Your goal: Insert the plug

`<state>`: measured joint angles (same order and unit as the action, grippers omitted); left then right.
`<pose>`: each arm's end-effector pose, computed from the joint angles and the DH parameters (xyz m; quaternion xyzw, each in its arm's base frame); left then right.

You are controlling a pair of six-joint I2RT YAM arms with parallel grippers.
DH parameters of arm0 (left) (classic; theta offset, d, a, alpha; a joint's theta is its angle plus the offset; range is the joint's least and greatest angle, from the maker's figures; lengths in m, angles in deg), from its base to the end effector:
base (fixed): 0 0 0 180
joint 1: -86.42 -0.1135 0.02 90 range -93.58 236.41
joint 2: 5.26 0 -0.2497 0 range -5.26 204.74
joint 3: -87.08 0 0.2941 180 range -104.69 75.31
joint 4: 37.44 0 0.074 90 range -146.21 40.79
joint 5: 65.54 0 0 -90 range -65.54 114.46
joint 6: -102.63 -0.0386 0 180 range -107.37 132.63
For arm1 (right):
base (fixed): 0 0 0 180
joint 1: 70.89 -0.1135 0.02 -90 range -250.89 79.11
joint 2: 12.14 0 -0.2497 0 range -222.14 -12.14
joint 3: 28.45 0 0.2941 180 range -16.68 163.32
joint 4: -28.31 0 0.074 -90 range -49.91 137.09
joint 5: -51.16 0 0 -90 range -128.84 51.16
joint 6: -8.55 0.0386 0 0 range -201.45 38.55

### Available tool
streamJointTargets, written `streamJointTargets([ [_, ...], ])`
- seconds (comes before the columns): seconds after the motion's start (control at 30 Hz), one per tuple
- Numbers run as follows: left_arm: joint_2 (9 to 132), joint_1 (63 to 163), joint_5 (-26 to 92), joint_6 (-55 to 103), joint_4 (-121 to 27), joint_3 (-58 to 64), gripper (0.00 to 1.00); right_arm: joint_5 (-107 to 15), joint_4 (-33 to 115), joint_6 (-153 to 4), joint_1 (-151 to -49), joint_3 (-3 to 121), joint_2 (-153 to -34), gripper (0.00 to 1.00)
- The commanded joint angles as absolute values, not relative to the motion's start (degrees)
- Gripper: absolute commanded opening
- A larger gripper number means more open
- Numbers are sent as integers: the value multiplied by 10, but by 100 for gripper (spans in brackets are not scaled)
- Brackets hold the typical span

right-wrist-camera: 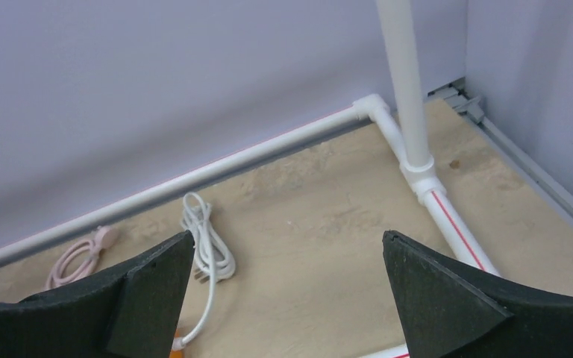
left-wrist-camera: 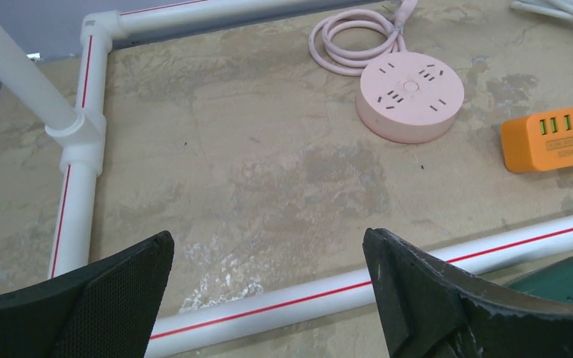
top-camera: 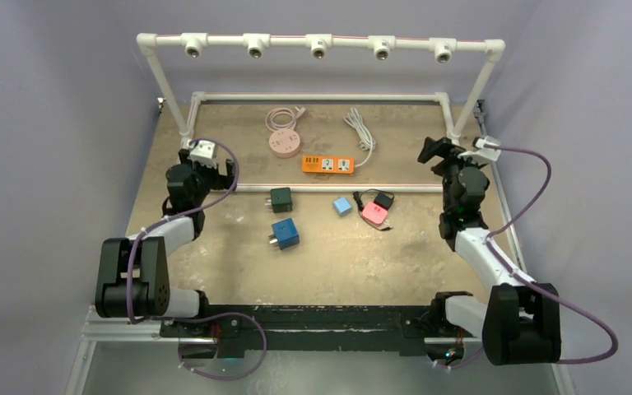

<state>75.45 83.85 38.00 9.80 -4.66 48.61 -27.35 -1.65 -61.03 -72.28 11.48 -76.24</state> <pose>0.3075 0.0048 0.1439 0.0779 0.7575 -0.0596 0.6454 0.2906 -0.0006 0.2290 0.1835 0.6457 0.0737 0.7376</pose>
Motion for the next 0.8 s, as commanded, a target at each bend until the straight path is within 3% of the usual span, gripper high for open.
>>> streamJointTargets([
  [0.0, 731, 835, 412, 71, -277, 396, 99, -259, 139, -609, -792, 193, -796, 99],
  [0.27, 756, 839, 445, 74, -391, 321, 99, -223, 195, -648, -861, 360, -983, 97],
  [0.77, 769, 849, 433, 51, -469, 269, 99, -258, 253, -701, -868, 649, -1295, 99],
])
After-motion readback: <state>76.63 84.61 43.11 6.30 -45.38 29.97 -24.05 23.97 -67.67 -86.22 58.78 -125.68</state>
